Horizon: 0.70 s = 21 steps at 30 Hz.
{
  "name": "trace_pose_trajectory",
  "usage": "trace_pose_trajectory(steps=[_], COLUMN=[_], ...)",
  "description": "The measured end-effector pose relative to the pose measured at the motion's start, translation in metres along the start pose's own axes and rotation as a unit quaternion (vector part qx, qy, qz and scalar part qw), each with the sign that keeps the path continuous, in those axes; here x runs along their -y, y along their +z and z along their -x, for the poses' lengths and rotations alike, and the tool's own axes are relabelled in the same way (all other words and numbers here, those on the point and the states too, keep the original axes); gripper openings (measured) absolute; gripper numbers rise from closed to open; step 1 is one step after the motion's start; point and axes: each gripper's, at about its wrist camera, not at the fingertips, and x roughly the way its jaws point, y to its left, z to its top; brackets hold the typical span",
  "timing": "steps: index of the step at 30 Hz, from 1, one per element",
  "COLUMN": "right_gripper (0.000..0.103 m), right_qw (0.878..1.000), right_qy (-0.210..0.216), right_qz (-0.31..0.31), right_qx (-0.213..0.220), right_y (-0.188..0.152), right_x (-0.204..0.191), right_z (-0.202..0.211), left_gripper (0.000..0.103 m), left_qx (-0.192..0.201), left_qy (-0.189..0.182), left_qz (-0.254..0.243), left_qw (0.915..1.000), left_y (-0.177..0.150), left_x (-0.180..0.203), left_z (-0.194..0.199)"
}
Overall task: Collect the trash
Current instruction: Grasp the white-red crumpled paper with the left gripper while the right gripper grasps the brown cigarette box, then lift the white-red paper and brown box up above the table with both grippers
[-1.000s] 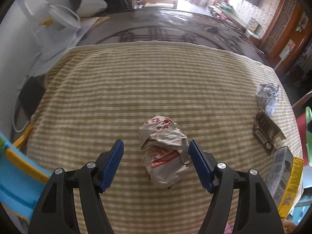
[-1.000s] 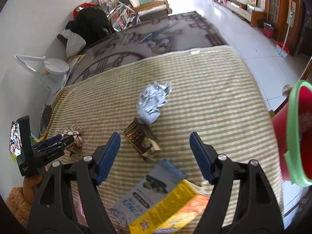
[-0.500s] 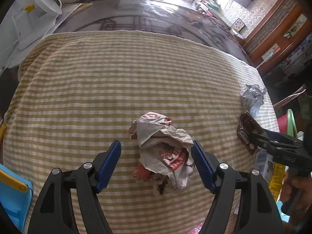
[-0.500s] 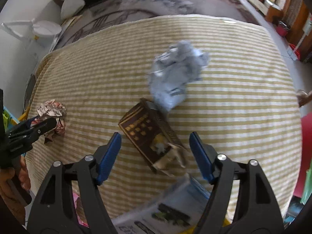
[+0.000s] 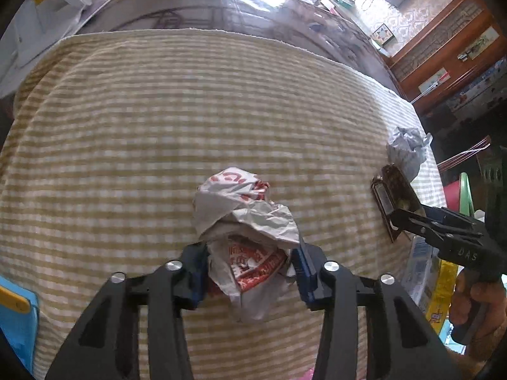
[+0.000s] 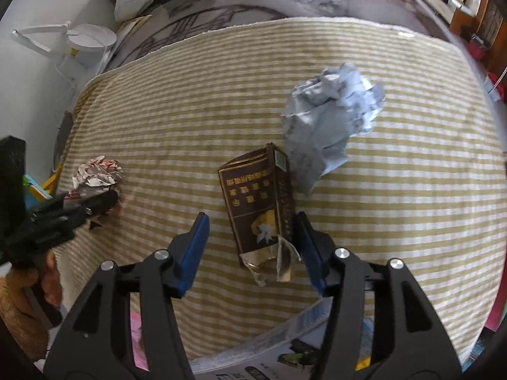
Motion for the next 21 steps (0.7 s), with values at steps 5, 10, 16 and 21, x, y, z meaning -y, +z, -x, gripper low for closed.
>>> trace_pose_trajectory(steps=[5, 10, 16, 21], right_gripper=[0.036, 0.036, 0.036, 0.036], right_qw=[0.999, 0.997, 0.990, 0.984], right_qy=[-0.005, -0.003, -0.002, 0.003], right_qz=[0.011, -0.002, 0.000, 0.007], right_qx=[0.032, 0.080, 0.139, 0.178], right_y=[-0.005, -0.009, -0.013, -0.013], right_x=[-0.008, -0.003, -0.004, -0.010], right_z=[0.015, 0.049, 0.097, 0.128], left_gripper=[0.030, 0.030, 0.030, 0.030], left_qx=[0.037, 0.072, 0.122, 0.159], left_qy=[0.016, 0.018, 0.026, 0.019], left_qz=[-0.011, -0.013, -0.037, -0.052], left_qw=[0.9991, 0.9972, 0.9915, 0.9858], left_y=[-0.001, 0.004, 0.012, 0.017], left_x=[0.009, 0.026, 0.056, 0.081], left_z=[0.023, 0.043, 0.078, 0.109])
